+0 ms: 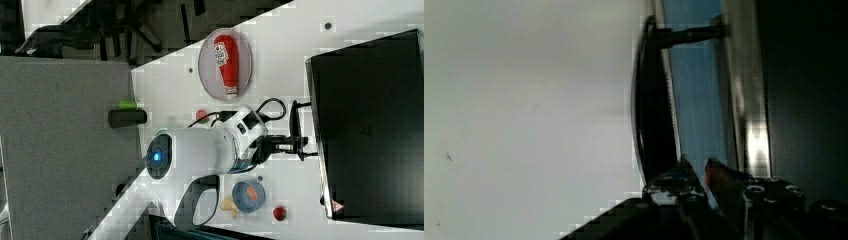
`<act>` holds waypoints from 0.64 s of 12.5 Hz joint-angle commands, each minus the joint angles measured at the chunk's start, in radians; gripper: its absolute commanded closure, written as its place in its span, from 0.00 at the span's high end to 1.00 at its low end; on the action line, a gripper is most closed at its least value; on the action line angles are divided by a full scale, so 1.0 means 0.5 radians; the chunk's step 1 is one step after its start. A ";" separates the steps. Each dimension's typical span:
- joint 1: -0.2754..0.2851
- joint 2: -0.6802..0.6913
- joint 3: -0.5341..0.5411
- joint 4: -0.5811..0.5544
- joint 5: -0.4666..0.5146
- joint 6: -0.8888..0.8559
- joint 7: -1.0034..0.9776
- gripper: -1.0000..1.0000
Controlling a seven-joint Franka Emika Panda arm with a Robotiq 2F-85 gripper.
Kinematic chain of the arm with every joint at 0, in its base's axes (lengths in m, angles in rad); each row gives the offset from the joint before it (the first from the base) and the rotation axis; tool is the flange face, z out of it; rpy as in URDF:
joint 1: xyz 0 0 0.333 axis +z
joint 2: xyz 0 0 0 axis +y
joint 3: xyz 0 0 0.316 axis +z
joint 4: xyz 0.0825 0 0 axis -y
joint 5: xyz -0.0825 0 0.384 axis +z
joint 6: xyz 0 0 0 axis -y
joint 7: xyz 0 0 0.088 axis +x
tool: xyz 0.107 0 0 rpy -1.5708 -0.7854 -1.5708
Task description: Flap open oven.
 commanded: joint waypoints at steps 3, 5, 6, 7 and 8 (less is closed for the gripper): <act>0.005 0.017 -0.014 -0.066 -0.004 0.187 -0.103 0.18; 0.014 0.046 -0.001 -0.068 -0.006 0.207 -0.103 0.18; 0.026 0.051 0.001 -0.070 -0.010 0.212 -0.100 0.18; 0.043 0.051 0.006 -0.073 -0.019 0.211 -0.086 0.18; 0.063 0.051 0.015 -0.083 -0.046 0.211 -0.069 0.18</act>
